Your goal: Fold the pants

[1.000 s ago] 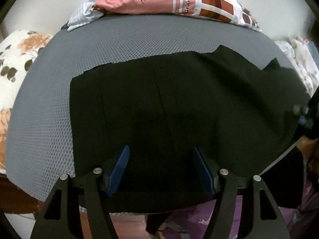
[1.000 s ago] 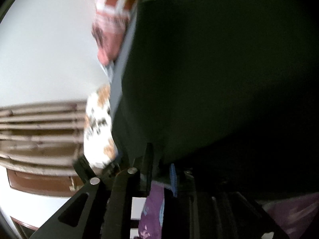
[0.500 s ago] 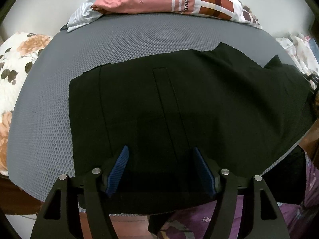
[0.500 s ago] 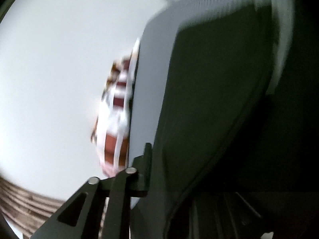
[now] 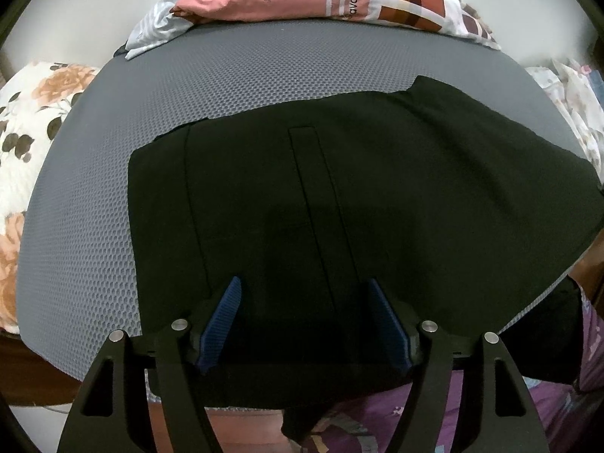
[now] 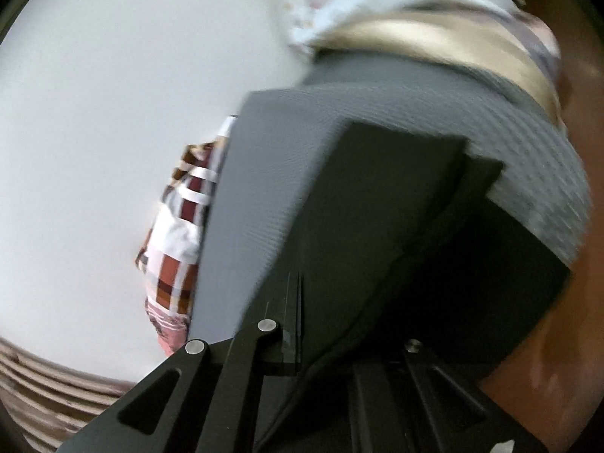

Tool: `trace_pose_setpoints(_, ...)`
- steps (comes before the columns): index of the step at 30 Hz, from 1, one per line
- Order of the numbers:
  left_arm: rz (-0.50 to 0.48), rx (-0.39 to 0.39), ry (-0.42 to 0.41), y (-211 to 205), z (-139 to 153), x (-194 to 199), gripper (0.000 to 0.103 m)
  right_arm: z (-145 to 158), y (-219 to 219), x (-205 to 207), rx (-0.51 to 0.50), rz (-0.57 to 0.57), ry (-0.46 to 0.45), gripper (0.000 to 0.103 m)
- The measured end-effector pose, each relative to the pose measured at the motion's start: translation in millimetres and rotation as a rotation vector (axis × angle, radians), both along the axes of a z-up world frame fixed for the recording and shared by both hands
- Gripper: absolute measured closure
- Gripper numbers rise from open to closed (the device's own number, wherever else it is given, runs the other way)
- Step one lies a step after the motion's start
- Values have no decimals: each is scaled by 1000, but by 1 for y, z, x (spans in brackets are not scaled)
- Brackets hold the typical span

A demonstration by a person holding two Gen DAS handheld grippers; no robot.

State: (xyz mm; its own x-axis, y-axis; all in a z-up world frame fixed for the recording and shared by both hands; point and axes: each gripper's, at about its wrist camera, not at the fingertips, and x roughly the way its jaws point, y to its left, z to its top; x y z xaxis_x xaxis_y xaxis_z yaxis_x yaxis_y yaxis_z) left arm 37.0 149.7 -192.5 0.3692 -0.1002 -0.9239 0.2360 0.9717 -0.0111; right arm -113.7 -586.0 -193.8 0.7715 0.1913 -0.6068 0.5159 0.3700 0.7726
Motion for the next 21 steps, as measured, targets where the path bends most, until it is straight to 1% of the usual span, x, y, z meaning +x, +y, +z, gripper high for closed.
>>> trace_pose_setpoints(1, -2, 2, 0, 0, 0, 0, 32, -8, -5, -7, 17, -7, 5, 103)
trace_pose_setpoints(2, -3, 3, 1, 1, 0, 1, 32, -12, -6, -11, 37, -14, -13, 103)
trace_pose_setpoints(4, -1, 2, 3, 1, 0, 1, 32, -7, -7, -14, 41, -20, -39, 101)
trace_pose_setpoints(7, 1, 3, 0, 1, 0, 0, 32, -3, -19, -23, 97, -54, -75, 99)
trace_pose_setpoints(9, 1, 4, -1, 0, 0, 0, 32, 2, -27, -29, 92, -66, -77, 98)
trace_pose_setpoints(12, -1, 4, 2, 0, 0, 0, 31, 13, -26, -33, 39, -38, -43, 99)
trace_pose_setpoints(16, -10, 6, 0, -1, 0, 1, 30, 27, -27, -40, 9, -23, -58, 99)
trace_pose_setpoints(17, -12, 6, -1, -1, -1, 0, 30, 25, -29, -42, 2, -22, -51, 99)
trace_pose_setpoints(20, -13, 5, -1, -1, -1, 0, 29, 2, -35, -50, 56, -37, -21, 99)
trace_pose_setpoints(21, -13, 4, -1, -2, -1, 0, 29, -5, -36, -54, 82, -40, -40, 100)
